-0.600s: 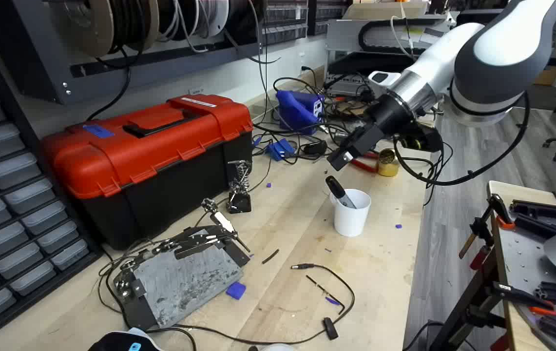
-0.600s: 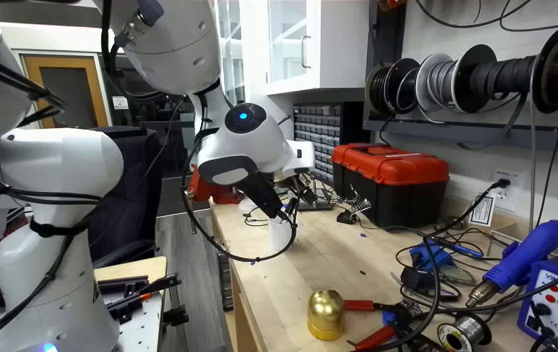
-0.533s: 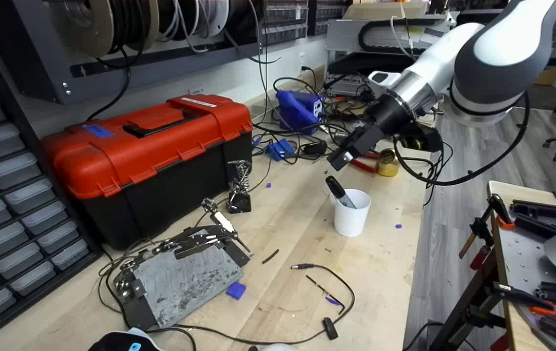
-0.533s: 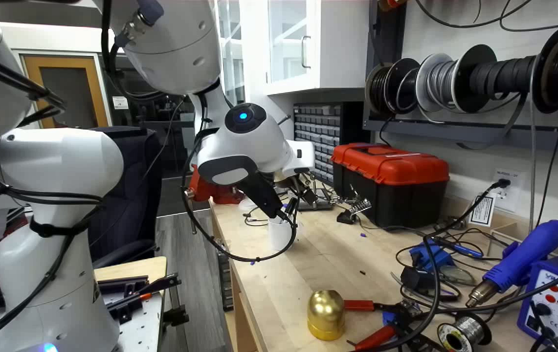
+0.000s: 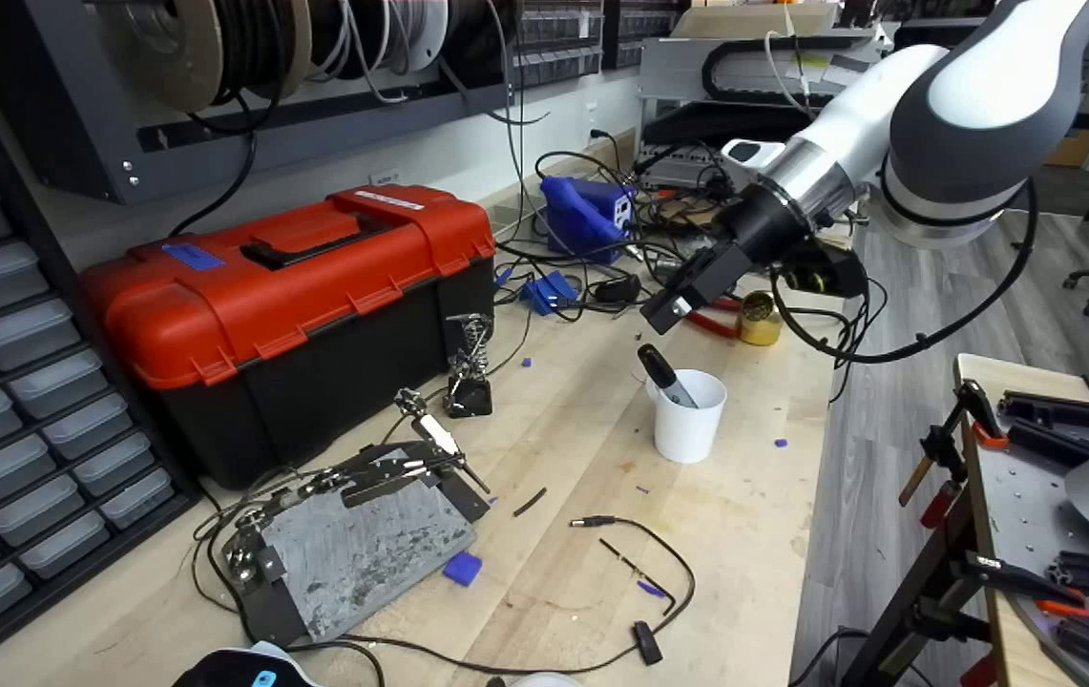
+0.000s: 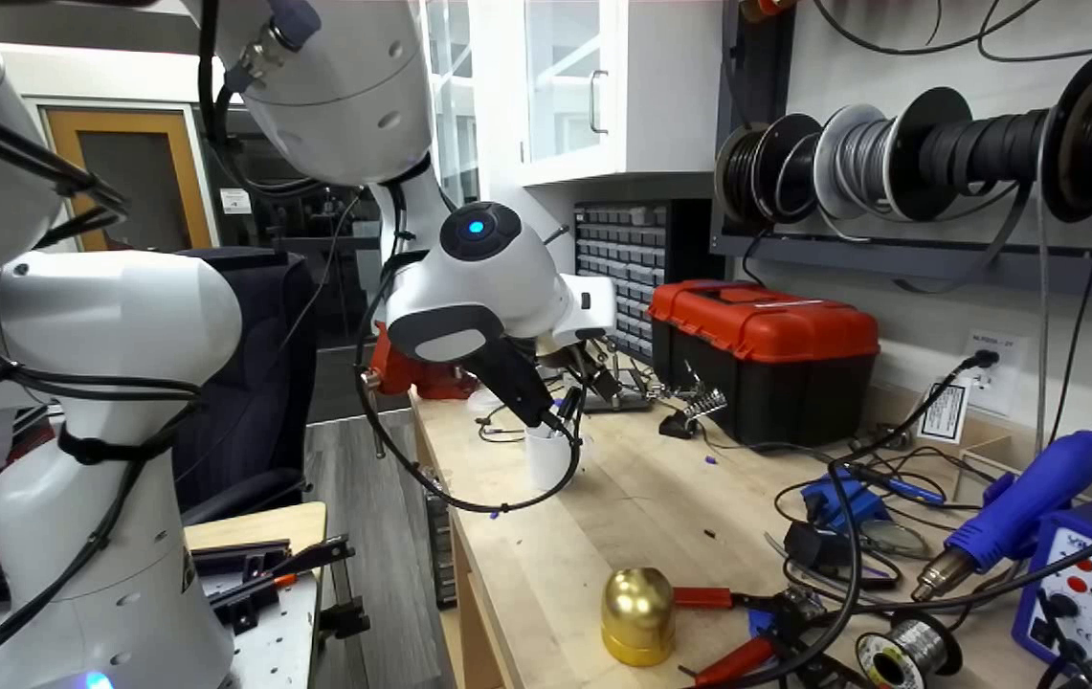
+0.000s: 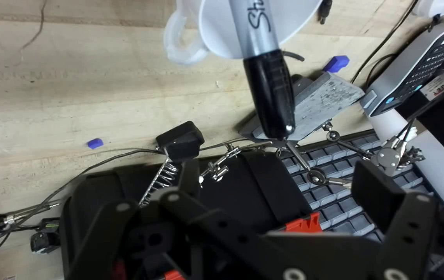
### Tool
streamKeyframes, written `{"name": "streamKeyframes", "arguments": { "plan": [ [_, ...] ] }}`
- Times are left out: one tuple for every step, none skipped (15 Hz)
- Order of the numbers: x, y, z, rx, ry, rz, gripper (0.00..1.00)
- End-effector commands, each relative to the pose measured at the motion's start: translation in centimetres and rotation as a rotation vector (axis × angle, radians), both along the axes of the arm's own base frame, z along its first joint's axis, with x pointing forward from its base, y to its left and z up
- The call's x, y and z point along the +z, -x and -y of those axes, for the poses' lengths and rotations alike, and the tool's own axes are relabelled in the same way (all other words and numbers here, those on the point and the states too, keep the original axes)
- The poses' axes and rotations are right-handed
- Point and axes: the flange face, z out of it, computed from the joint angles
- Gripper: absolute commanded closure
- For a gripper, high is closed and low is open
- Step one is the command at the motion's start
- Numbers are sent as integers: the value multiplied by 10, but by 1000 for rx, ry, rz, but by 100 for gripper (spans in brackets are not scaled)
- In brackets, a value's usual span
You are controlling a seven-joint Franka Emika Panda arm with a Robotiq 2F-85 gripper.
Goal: Pick the marker from the cup and put it on the table
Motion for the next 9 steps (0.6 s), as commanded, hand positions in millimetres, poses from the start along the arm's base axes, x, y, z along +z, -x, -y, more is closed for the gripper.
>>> {"name": "streamKeyframes", "arguments": {
  "plan": [
    [3, -3, 1, 6, 9, -4, 0],
    [5, -3, 2, -1, 18, -13, 0],
    [8, -5, 2, 6, 28, -11, 0],
    [12, -7, 2, 4, 34, -13, 0],
    [15, -10, 3, 0, 45, -21, 0],
    [17, -13, 4, 1, 54, -32, 0],
    [19, -15, 4, 0, 62, -42, 0],
    [22, -19, 4, -6, 72, -63, 0],
    [23, -22, 5, -9, 78, -84, 0]
  ]
}}
